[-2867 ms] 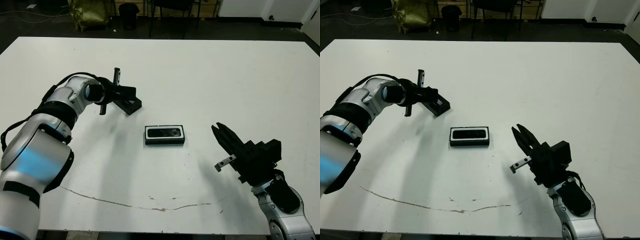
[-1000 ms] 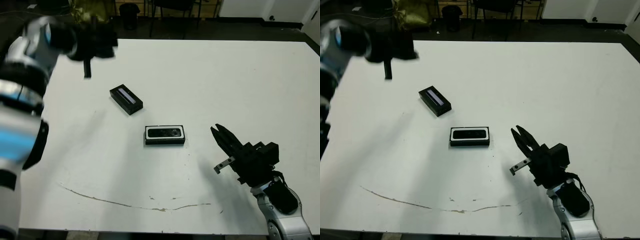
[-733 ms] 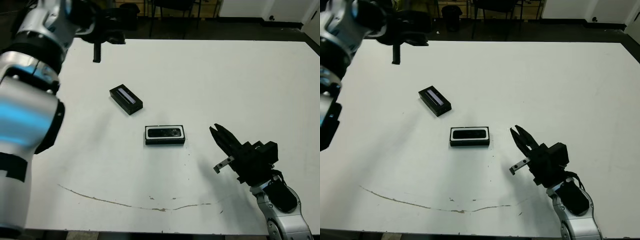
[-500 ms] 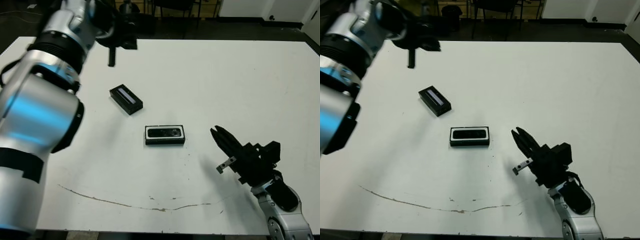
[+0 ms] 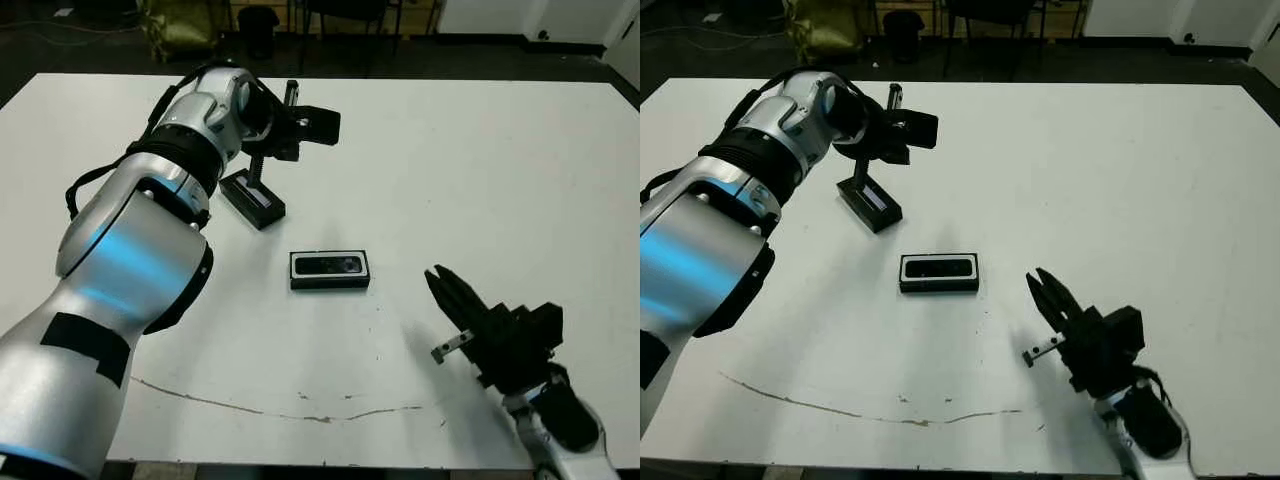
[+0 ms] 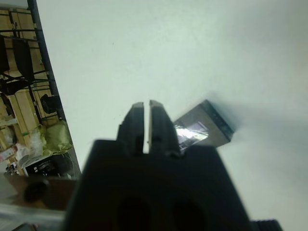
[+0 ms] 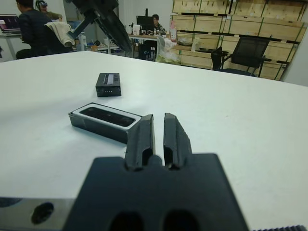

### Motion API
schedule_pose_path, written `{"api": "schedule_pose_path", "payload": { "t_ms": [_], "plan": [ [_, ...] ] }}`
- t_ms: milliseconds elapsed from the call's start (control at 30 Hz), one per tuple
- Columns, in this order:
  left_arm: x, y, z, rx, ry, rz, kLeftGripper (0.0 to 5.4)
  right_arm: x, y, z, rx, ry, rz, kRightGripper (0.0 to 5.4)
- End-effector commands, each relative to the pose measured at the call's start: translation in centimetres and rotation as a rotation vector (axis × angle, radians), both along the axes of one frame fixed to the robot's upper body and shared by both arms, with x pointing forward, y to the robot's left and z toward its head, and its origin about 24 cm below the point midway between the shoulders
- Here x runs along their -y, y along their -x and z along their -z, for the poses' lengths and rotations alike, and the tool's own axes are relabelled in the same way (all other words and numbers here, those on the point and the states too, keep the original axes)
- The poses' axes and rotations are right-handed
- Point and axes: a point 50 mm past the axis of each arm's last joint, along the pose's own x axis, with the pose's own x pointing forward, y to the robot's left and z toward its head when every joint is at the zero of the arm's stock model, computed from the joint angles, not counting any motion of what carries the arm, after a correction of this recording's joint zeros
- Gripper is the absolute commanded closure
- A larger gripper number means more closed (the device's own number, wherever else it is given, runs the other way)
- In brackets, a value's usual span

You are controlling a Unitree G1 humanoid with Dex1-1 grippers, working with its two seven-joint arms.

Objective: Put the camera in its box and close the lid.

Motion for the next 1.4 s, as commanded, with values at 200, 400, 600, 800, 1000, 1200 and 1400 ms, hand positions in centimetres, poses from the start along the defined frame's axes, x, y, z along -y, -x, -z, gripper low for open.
{"api": "schedule_pose_path", "payload": {
  "t_ms": [200,400,600,800,1000,1200,1400],
  "plan": [
    [-0.4,0.4,2.9,-0.048,-0.064,0.001,5.40,0.1,0.4,1.1,-0.039,0.046,0.020,5.39],
    [-0.4,0.7,4.0,-0.077,-0.075,0.010,5.40,0.2,0.7,1.5,-0.061,0.017,0.015,5.39],
    [-0.3,0.8,4.9,-0.104,-0.028,-0.027,5.40,0.0,1.5,1.7,-0.074,0.023,0.025,5.39],
    [0.1,1.1,5.5,-0.099,-0.037,0.029,5.40,-0.3,1.8,1.5,-0.092,0.022,0.020,5.39],
    [0.5,1.2,6.0,-0.109,-0.019,0.025,5.40,-0.2,1.8,1.7,-0.095,0.035,0.024,5.39],
    [0.6,1.3,6.1,-0.082,-0.061,0.062,5.40,-0.3,1.9,1.6,-0.097,0.027,0.027,5.39],
    [-0.1,1.4,6.8,-0.111,-0.078,0.041,5.40,-0.4,2.3,1.4,-0.153,0.038,0.059,5.39]
  ]
}}
